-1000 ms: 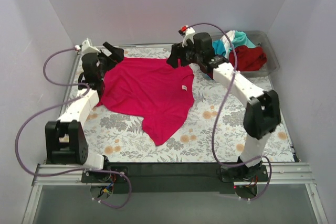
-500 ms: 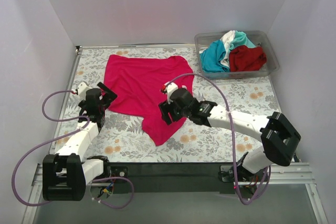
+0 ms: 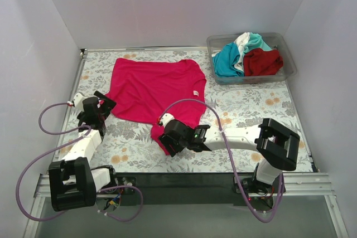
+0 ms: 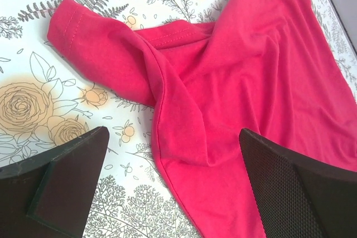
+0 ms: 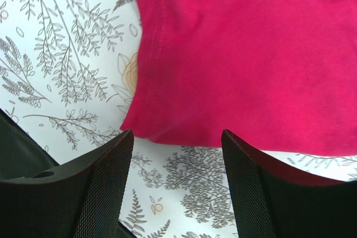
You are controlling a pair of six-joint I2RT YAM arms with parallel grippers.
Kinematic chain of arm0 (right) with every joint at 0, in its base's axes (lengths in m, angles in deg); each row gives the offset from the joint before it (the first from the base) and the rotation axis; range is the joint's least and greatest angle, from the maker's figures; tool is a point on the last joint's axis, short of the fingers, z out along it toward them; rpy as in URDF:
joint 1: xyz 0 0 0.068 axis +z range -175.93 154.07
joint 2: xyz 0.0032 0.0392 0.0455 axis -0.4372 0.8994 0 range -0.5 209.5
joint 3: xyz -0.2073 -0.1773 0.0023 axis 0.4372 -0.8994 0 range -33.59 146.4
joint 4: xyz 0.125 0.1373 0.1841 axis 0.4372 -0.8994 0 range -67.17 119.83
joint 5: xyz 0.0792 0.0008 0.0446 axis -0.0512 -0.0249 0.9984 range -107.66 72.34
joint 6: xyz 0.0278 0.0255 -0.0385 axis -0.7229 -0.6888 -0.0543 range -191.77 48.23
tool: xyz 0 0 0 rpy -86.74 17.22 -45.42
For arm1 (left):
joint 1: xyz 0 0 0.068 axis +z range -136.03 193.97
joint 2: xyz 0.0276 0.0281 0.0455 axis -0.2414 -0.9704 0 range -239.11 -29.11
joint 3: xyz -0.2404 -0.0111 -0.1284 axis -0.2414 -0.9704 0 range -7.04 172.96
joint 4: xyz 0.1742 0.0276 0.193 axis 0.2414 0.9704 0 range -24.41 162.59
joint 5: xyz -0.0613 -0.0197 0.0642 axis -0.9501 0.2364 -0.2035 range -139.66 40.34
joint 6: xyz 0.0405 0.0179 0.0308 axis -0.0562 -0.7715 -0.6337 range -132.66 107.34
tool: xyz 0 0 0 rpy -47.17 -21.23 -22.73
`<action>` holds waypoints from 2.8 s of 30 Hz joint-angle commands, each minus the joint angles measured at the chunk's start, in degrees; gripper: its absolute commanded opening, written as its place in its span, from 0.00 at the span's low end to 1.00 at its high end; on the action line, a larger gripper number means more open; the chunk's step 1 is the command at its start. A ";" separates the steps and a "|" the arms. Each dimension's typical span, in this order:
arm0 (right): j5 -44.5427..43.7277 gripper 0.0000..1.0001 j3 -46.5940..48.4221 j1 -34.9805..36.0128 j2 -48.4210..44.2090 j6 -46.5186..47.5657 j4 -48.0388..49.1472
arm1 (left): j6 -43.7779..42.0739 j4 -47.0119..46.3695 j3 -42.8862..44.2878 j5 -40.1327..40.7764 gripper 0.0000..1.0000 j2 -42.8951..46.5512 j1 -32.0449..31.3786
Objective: Fold and stack the t-shirts
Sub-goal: Flatten the tshirt out
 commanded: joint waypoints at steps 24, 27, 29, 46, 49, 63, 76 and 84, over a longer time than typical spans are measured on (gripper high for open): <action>-1.66 0.36 4.83 5.33 8.33 -3.50 0.29 | 1.33 -3.93 -2.27 -6.67 0.97 0.55 4.51; -2.88 0.16 3.78 5.24 8.51 -3.85 0.20 | 1.33 -3.93 -2.36 -6.84 0.97 0.11 4.69; -4.47 0.05 2.29 5.15 7.72 -4.29 -0.23 | 1.51 -4.10 -2.36 -7.28 0.96 -0.24 5.04; -15.37 0.01 -11.43 1.37 -6.87 -9.39 -6.04 | 4.76 -8.50 -1.66 -10.01 0.92 -9.37 6.71; -15.46 0.01 -11.61 1.28 -7.05 -9.47 -6.04 | 4.67 -8.32 -1.13 -9.83 0.88 -10.61 6.71; -15.81 0.01 -12.92 0.76 -9.07 -9.56 -5.60 | 6.52 -11.84 -2.09 -10.98 0.61 -12.55 11.98; -14.50 0.01 -13.27 0.76 -8.11 -9.21 -3.75 | 7.13 -14.30 0.89 -9.48 0.48 -15.80 13.21; -13.62 0.01 -13.27 0.67 -7.23 -8.77 -2.79 | 6.69 -11.93 0.81 -9.48 0.43 -10.63 13.91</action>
